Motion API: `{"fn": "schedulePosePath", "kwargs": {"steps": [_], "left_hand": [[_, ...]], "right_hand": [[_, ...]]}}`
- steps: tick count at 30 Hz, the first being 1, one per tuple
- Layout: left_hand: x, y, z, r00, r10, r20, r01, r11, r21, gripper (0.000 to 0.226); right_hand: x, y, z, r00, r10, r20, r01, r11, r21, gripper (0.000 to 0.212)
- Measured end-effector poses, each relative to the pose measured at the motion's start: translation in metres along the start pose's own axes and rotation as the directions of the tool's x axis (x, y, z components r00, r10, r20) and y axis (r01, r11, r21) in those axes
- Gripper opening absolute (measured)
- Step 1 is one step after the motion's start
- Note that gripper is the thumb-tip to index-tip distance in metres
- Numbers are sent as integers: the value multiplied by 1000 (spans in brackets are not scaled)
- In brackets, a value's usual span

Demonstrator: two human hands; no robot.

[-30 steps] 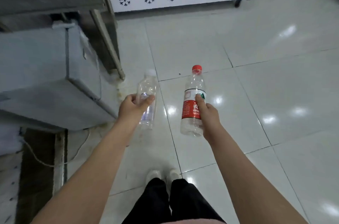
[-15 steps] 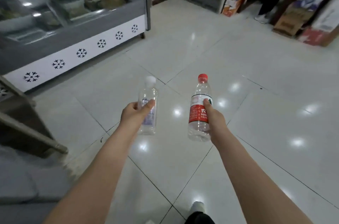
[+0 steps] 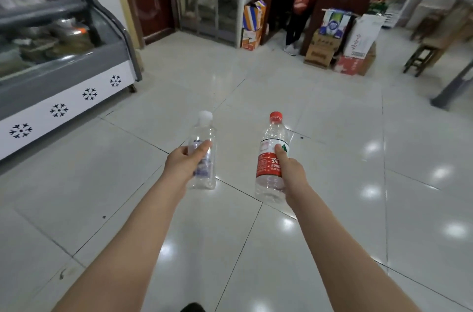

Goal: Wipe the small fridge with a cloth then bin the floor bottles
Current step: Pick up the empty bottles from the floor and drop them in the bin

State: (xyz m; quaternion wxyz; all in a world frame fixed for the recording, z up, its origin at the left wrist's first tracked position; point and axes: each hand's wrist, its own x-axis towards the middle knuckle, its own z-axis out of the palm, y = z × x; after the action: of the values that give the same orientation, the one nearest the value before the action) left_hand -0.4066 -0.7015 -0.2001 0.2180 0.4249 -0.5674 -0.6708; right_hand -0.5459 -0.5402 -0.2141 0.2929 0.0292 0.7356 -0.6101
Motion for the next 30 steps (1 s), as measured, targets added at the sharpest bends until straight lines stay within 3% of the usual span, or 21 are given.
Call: {"fn": "schedulePosePath", "kwargs": {"steps": [10,15,30], "left_hand": [[116,64,53,995,93,34,-95,993,65,30],[210,94,58,998,43,48,-47,995,88,44],[400,176,115,996,87,0,-87,994,61,30]], "right_hand": [[106,-77,2,998,-68,-8,68,994,80,47],[176,-126,35,998,-54,-43,57,994,88,44],[369,-248,124,996,-79,48,76,996,53,47]]}}
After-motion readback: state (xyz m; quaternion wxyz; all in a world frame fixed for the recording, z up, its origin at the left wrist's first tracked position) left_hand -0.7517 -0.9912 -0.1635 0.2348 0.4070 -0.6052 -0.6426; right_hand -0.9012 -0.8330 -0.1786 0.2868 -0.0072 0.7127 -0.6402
